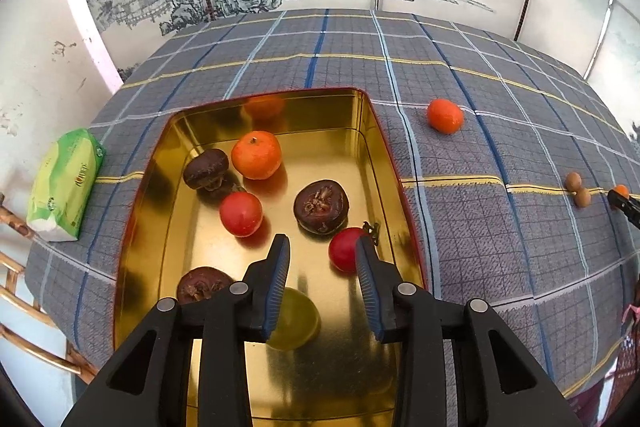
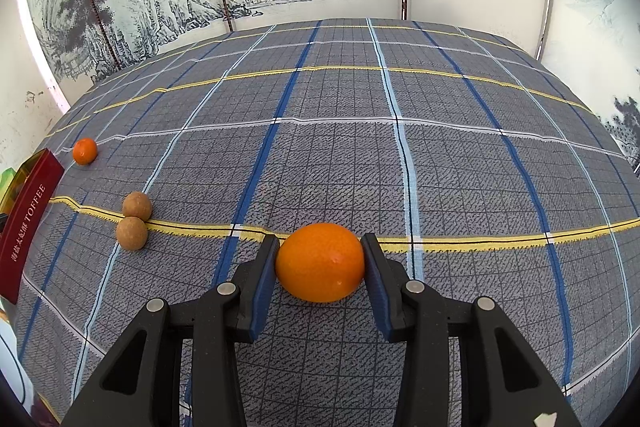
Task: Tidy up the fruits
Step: 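Lift the open left gripper away from the tin, then carry the held mandarin into the tin and open the right gripper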
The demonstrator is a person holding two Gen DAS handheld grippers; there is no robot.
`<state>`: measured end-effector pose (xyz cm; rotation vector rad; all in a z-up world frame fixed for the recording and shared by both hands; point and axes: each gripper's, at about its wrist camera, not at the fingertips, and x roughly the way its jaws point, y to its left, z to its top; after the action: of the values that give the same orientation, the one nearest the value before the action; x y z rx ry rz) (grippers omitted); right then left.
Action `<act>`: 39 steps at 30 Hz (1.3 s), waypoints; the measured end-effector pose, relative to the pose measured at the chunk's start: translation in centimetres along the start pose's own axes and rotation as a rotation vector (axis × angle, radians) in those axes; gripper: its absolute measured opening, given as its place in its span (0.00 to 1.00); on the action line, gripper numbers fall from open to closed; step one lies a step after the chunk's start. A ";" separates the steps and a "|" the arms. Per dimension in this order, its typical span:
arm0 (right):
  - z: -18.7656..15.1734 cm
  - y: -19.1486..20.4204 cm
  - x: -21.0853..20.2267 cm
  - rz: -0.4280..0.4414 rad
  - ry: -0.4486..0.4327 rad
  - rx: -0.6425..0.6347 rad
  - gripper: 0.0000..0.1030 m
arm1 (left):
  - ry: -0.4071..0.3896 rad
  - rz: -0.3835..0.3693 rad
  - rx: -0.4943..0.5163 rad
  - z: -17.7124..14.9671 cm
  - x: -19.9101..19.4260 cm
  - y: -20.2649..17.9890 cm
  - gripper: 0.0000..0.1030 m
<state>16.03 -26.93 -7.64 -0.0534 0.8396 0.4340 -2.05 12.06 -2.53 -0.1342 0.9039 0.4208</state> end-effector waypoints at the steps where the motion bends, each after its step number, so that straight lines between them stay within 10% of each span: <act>1: 0.0 0.0 0.0 -0.001 0.000 -0.001 0.38 | -0.002 0.011 0.003 -0.1 -0.1 0.0 0.39; 23: -2.0 3.7 -3.5 0.082 -0.002 -0.031 0.37 | -0.039 0.047 -0.030 -1.1 -2.7 1.3 0.52; 39: -0.2 18.3 -8.0 0.336 -0.034 -0.253 0.37 | -0.060 0.081 -0.152 -2.9 -4.1 6.2 0.53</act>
<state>3.97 -13.09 0.32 -0.1400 0.7581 0.8540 -8.94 15.63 -0.67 -0.2230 0.8201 0.5663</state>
